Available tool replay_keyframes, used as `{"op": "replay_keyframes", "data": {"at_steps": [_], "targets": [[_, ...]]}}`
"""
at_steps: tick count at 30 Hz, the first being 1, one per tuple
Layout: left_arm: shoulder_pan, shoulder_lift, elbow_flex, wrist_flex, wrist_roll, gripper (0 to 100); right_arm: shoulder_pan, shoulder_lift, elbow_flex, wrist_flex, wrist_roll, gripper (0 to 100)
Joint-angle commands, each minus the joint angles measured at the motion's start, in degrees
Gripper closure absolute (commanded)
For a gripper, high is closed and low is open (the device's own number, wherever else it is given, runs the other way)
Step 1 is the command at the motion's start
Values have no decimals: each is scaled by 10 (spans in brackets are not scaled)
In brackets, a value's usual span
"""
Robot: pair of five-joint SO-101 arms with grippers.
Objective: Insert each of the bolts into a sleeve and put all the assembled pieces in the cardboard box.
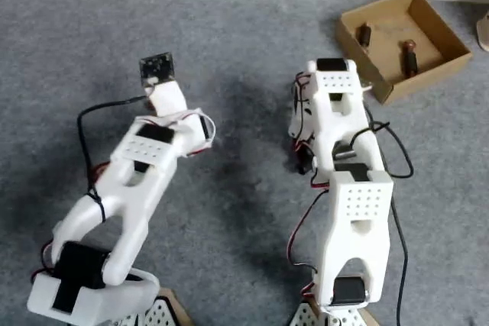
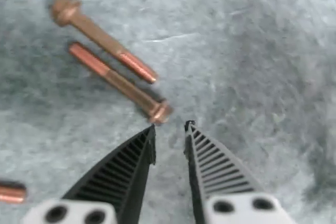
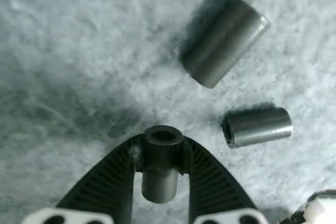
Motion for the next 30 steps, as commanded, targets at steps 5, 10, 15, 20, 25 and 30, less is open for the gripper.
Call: {"op": "replay_keyframes", "data": {"at_steps": [5,10,15,20,25,30], "targets": [[-43,-9,-73,63,-304,902,-5,-41,-2,-8,33,994],[-45,-8,-136,155,-461,902,-5,-40,-1,-8,33,994],[-31,-5,-163,214,-715,902,-5,-40,-1,-12,33,994],[-31,-3,-164,278,-946,902,-4,-40,-1,-12,33,994],[-31,-2,-164,321,-1046,901,-4,-36,-1,-13,33,994],[-39,0,-164,318,-1069,870,-5,5,-7,-13,33,994]]}}
